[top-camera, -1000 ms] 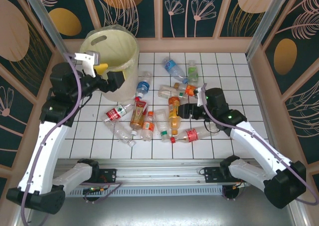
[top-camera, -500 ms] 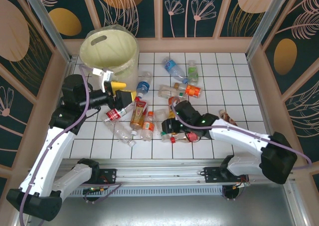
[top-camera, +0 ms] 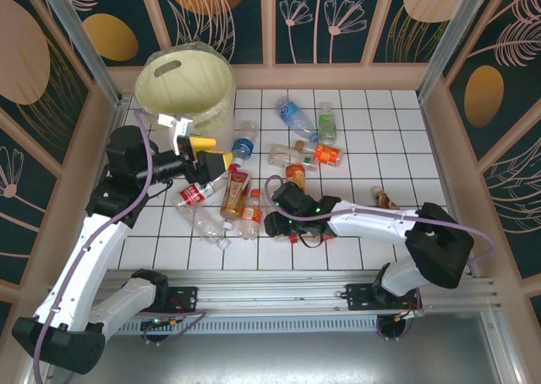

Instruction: Put the plastic bottles in the bin

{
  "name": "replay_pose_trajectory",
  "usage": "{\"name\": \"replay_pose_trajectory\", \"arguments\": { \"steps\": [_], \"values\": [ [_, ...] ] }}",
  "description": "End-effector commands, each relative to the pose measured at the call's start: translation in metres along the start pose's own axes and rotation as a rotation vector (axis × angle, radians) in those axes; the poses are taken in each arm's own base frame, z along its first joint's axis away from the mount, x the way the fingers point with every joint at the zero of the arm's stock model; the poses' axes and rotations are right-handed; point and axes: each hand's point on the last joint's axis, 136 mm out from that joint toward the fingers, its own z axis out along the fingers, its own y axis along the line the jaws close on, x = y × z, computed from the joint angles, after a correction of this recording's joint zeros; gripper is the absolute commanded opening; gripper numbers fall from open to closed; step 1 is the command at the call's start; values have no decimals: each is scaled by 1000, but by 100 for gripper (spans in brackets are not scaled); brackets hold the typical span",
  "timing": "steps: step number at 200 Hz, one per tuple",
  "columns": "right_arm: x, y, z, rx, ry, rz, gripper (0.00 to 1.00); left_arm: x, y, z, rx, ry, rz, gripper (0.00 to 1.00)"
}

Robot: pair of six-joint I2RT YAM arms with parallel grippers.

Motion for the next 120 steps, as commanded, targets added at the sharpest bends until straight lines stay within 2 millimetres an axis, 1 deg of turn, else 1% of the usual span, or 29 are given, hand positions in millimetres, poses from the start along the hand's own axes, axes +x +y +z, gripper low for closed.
{"name": "replay_pose_trajectory", "arguments": {
  "steps": [1, 40, 89, 120],
  "values": [
    [-10, 5, 4, 17, -31, 9, 57, -3, -3, 2, 23, -12, 14, 99],
    [-8, -4, 13, 100, -26, 10, 58, -1, -2, 2, 17, -10, 11, 99],
    [-7, -11, 22, 140, -23, 20, 58, -1, 0, 4, 13, -14, 4, 99],
    [-5, -20, 25, 184, -19, 36, 56, 0, 1, 4, 11, -15, -3, 99]
  ]
}}
